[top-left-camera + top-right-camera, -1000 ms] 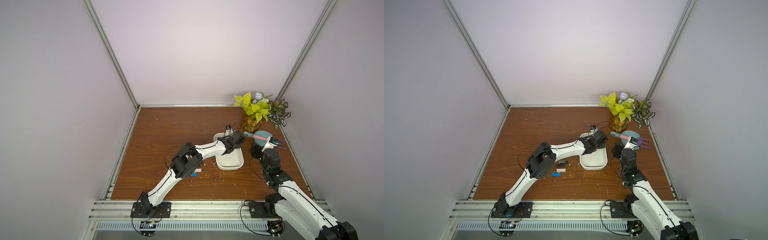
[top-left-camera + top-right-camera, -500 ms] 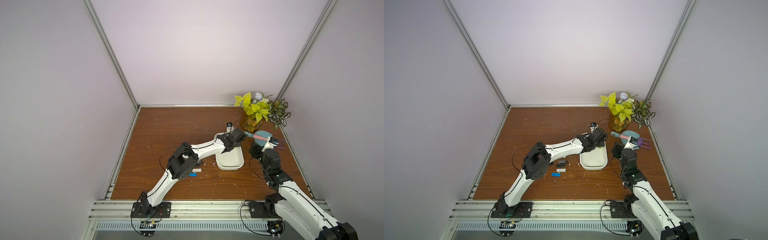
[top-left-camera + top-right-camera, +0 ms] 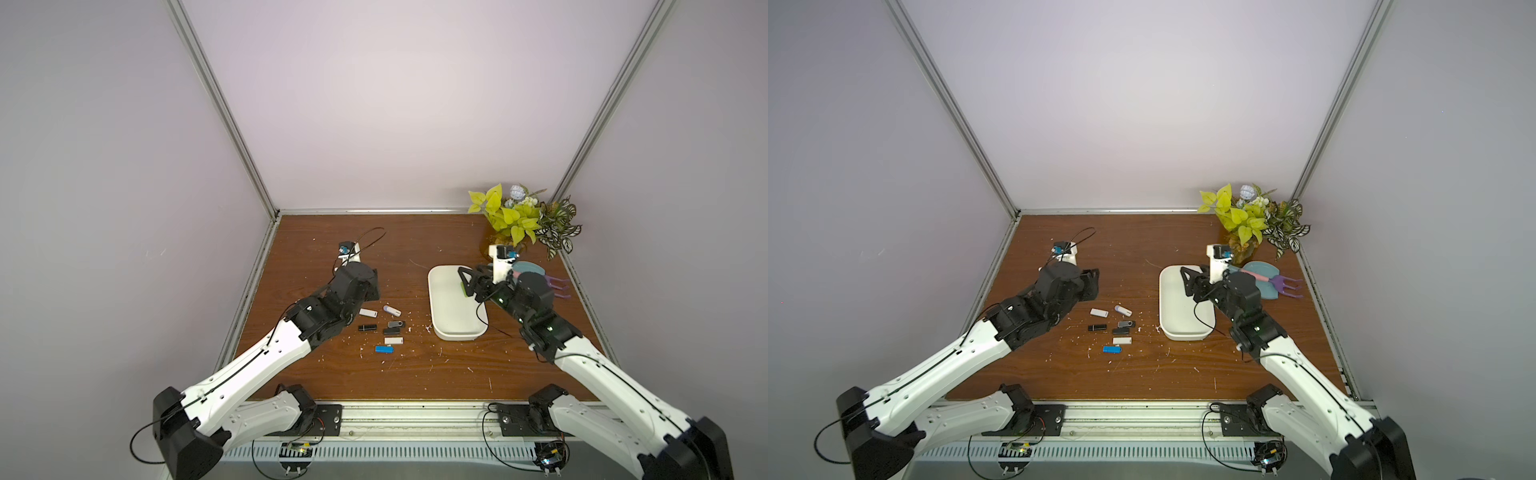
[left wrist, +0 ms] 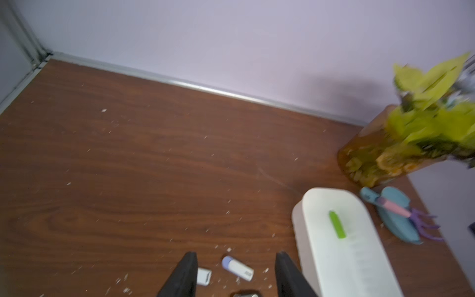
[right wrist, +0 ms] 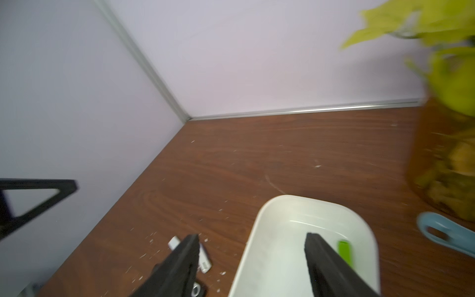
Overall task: Put the usb flash drive into the storage box
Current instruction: Place the USB flash in the storage box, then pick up the USB flash from the center of the board.
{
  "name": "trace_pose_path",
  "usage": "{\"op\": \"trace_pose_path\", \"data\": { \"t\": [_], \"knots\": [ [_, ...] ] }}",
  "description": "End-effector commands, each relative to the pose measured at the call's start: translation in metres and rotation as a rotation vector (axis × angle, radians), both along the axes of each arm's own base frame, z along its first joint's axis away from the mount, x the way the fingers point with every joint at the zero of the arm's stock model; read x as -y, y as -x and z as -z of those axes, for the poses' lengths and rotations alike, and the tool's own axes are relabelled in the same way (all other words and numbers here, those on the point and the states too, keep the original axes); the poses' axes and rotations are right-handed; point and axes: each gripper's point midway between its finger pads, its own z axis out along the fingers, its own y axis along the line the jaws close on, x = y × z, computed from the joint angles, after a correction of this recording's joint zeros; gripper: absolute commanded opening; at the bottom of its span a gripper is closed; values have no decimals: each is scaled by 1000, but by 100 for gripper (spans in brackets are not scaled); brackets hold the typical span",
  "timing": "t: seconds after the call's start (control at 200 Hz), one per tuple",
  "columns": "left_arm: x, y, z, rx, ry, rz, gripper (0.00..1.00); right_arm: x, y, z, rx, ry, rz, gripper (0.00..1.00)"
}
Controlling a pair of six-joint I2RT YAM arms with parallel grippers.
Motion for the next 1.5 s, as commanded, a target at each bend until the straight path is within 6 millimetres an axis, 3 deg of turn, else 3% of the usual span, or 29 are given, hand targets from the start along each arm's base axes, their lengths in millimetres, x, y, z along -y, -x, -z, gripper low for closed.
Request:
{"op": "trace_pose_path", "data": {
  "t": [0.0, 0.075, 0.17, 0.275, 0.36, 0.676, 0.981, 1.331, 1.491],
  "knots": [
    [-33, 33, 29, -70, -104, 20, 49, -70, 42, 20, -4, 104, -336, 70],
    [-41, 46, 28, -40, -58, 27, 50, -108, 62, 48, 13, 256, -428, 72],
    [-49, 52, 1, 48, -4, 19, 52, -143, 81, 83, 3, 397, -539, 72],
    [-72, 52, -17, 119, -39, -70, 55, -167, 93, 114, -27, 479, -624, 67],
    [-76, 56, -19, 133, -26, -71, 56, -181, 110, 133, -10, 577, -692, 66],
    [-83, 64, -24, 171, 27, -79, 63, -200, 127, 182, -26, 793, -807, 64],
    [-81, 63, -21, 159, 20, -79, 64, -206, 118, 209, -40, 902, -802, 56],
    [-80, 63, -20, 156, 20, -73, 64, -207, 131, 219, -34, 918, -842, 50],
    [-80, 62, -18, 151, 16, -73, 64, -214, 137, 213, -9, 900, -861, 49]
  ]
}}
